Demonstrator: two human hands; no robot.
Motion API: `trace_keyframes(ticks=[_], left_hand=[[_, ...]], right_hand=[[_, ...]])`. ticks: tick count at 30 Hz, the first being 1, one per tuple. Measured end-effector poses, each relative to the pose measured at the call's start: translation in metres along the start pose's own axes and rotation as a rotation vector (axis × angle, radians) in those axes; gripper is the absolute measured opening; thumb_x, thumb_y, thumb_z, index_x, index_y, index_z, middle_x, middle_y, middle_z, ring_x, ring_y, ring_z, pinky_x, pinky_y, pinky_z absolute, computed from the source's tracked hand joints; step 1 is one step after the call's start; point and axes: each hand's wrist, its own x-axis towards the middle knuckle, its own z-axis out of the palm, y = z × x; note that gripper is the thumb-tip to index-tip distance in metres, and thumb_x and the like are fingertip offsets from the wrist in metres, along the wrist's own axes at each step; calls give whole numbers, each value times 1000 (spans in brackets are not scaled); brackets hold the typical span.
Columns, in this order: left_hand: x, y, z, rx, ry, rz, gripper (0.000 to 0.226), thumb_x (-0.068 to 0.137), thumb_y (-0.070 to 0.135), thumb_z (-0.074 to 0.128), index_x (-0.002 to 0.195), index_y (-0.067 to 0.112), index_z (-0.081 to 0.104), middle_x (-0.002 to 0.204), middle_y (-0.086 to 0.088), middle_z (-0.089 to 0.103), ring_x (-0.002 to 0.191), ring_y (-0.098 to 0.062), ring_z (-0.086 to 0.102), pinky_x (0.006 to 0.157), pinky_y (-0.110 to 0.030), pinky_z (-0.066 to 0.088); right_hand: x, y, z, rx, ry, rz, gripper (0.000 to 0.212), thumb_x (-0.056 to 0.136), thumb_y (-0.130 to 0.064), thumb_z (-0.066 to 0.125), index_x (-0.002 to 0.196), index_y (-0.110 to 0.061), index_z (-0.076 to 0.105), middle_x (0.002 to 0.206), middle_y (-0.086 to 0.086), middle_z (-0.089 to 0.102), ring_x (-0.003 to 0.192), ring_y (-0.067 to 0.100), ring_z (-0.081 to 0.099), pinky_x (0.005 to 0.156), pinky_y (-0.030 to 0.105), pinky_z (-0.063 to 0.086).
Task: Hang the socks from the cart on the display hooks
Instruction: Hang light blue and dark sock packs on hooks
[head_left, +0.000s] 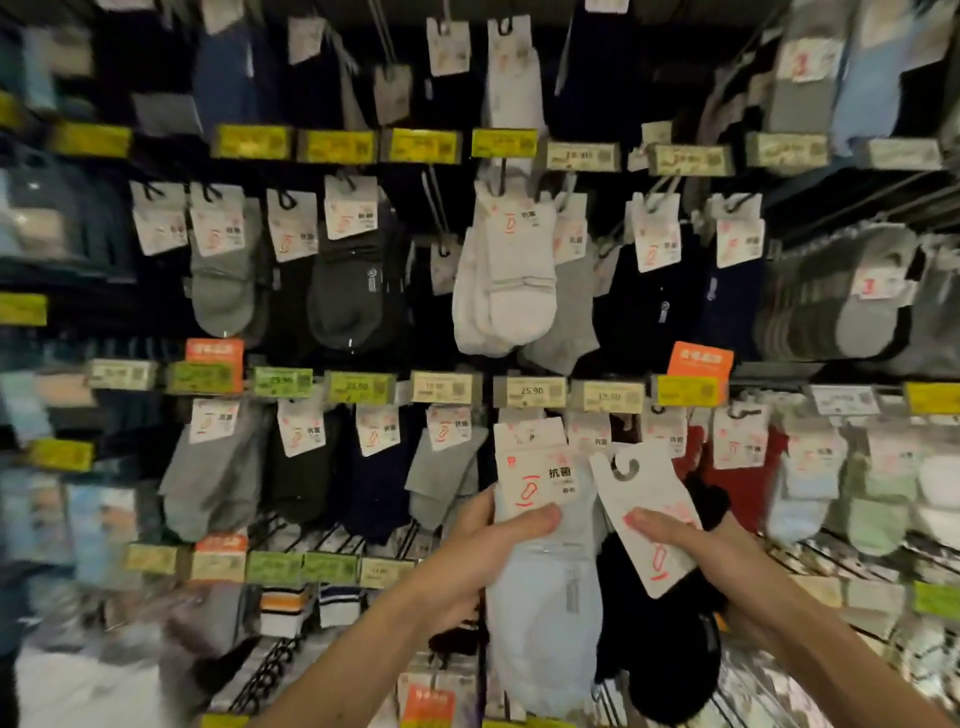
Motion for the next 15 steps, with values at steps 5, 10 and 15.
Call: trace_keyframes(ticks=[5, 10, 15], left_hand=[[-8, 12, -4, -45, -14, 70, 55, 70, 34, 77, 119, 22, 55, 100, 10, 77, 98, -10, 72, 84, -31, 58], [8, 11, 26, -97, -36, 96, 51, 81, 29, 73, 129, 23, 56, 113, 3, 75, 103, -14, 71, 78, -28, 58], [35, -2, 71, -119, -93, 52, 63, 75, 35, 78, 132, 21, 54, 114, 0, 74, 104, -16, 71, 85, -33, 57]], right_hand=[[4, -3, 0, 24, 54, -22, 45, 65, -29, 89, 105, -13, 76, 99, 15, 77, 91, 36, 74, 95, 55, 53], [-9, -5, -1, 5, 90, -57, 30, 82, -35, 75, 107, -17, 75, 101, 9, 78, 93, 29, 75, 93, 55, 54], [-23, -6, -37, 59, 201, -5, 45, 79, -50, 70, 115, -22, 69, 101, 0, 78, 92, 24, 75, 84, 42, 57]])
